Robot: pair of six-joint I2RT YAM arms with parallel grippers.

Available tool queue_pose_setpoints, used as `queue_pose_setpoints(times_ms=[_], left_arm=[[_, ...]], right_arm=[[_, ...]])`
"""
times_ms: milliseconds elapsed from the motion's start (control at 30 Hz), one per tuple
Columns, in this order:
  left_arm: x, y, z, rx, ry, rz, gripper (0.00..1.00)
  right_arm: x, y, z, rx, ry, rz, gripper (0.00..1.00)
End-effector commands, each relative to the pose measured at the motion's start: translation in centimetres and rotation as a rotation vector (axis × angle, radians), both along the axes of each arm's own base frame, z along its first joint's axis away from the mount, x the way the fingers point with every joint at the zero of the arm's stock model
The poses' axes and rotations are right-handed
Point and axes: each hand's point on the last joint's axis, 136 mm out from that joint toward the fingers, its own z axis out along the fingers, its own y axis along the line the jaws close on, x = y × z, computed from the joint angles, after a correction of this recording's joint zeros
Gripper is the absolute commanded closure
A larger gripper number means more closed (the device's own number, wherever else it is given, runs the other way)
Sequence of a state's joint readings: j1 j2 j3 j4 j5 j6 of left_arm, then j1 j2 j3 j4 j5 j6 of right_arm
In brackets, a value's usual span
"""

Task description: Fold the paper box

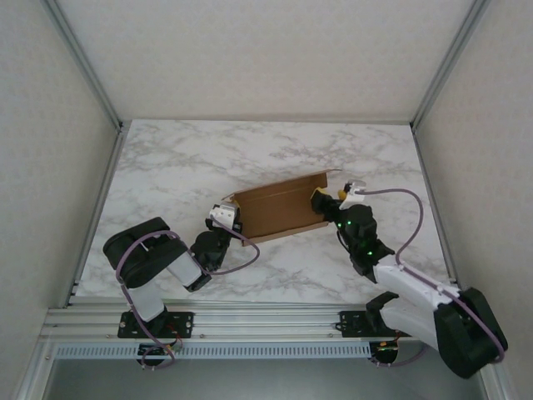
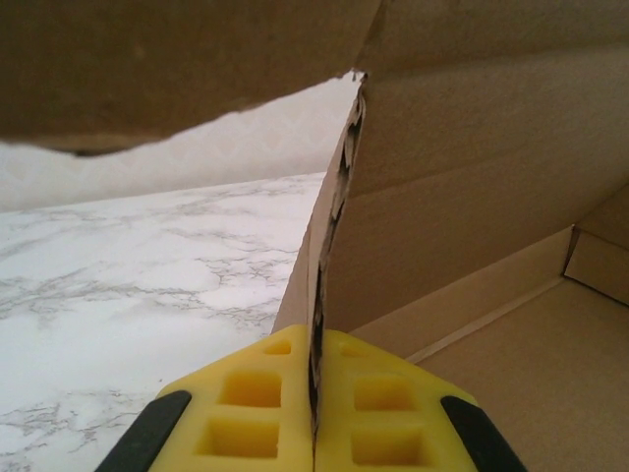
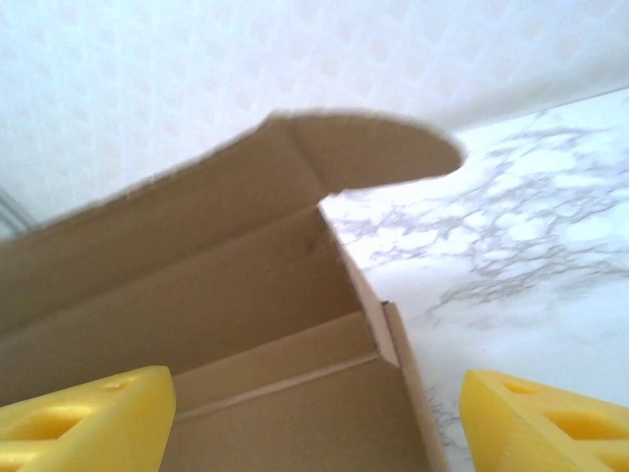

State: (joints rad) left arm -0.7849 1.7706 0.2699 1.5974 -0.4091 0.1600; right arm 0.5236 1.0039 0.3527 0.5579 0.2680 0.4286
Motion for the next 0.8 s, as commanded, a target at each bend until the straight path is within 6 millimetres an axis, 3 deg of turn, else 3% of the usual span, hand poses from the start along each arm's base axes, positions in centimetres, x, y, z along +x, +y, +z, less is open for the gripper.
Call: queue_pose_setpoints(times_ms=[0,100,200,433,567,667,767], left_arm=[[-1.2,-0.7,-5.8,0.167,0.155,-0.062,1.00],[-1.2,-0.7,-5.8,0.175,0.155,-0.062,1.00],[-1.2,-0.9,-5.8,0.178,0.155,-0.068,1.00],[-1.2,-0.6,-6.3,0.200,0.160,-0.061,1.00],[-1.0,-0.9,-6.3,0.210,0.154,-0.063,1.00],[-0.8,-1.2,-6.3,0.225,0.155,-0.068,1.00],[-0.7,-1.4,-6.3,0.227,0.156,-0.075,1.00]], right_arm=[[-0.8,-3.4,-1.1,-0.017,0.058,-0.156,0.25],[-1.7,-5.8,0.7,-0.036,0.052,-0.260,0.30],[-2.3,-6.3,4.9,-0.038,0.015,-0.264,0.36],[-3.3,-7.1,11.1,-0.005,0.011,-0.284,0.70],[-1.9,-2.3,12.3,-0.043,0.107,-0.061,0.74],[-0.8,3.2,11.7,-0.036,0.262,0.174,0.76],[-0.2,6.9,11.3,0.036,0.352,0.301,0.76]])
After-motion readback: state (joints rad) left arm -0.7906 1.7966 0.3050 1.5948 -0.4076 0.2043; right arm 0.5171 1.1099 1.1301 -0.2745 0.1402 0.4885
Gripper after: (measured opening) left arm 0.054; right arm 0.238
